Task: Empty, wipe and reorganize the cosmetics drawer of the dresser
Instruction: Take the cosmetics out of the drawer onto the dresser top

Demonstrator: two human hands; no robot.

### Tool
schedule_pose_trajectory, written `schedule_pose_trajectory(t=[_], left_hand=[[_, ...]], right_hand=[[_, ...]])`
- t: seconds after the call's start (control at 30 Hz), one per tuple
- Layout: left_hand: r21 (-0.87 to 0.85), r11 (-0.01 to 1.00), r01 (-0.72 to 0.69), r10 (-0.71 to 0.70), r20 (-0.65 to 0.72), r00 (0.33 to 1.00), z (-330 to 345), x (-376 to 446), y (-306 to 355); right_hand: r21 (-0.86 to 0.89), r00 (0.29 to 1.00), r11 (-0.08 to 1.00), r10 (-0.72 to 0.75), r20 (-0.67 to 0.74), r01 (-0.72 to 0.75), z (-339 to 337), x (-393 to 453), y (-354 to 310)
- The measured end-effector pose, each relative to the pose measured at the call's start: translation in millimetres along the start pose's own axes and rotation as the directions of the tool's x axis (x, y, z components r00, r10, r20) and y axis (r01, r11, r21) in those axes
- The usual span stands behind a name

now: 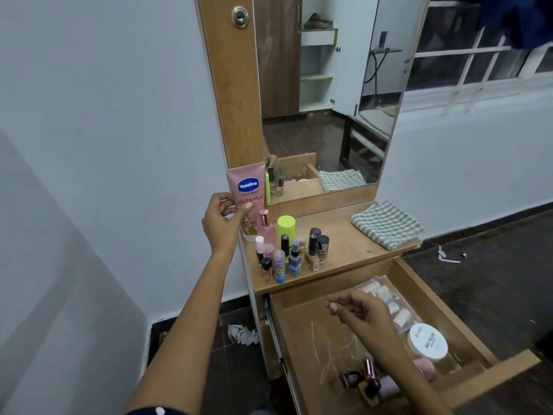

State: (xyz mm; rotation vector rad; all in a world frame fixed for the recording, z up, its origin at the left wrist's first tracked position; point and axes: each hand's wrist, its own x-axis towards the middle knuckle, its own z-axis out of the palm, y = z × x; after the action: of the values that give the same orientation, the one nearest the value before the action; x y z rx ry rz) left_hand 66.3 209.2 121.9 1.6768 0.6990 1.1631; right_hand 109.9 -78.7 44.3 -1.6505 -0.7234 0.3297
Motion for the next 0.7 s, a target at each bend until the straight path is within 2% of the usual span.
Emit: schedule_pose_trajectory(t=[0.37, 0.47, 0.53, 0.6, 0.63, 0.7], left_hand=[[0.022, 1.000, -0.005, 0.004, 0.014, 1.000, -3, -7, -7], [0.075, 0.997, -0.024, 0.032, -0.108, 0.994, -12, -30, -5], [0.142, 0.984, -0.108, 0.140, -0.230, 0.963, -18, -59, -1], [0.213, 0.945, -0.248, 0.297, -0.240, 0.924, -16, -101, 6], [0.233, 0.915, -0.329, 0.373, -0.177, 0.911, -13, -123, 9], [0.240, 0.850, -0.469, 0.472, 0.047, 0.880, 0, -165, 9]], right_hand=[[-0.042, 1.000, 0.999, -0.003, 0.008, 0.003, -3, -3, 2], [-0.124, 1.000, 0.992, 0.010, 0.009, -0.009, -13, -5, -1], [-0.252, 0.998, 0.967, 0.012, -0.067, -0.029, -26, -5, -3], [-0.451, 0.988, 0.889, 0.012, -0.156, -0.082, -45, -1, -1], [-0.556, 0.985, 0.819, 0.053, -0.166, -0.138, -54, 5, 3], [-0.732, 0.957, 0.622, 0.244, -0.158, -0.280, -65, 16, 14]])
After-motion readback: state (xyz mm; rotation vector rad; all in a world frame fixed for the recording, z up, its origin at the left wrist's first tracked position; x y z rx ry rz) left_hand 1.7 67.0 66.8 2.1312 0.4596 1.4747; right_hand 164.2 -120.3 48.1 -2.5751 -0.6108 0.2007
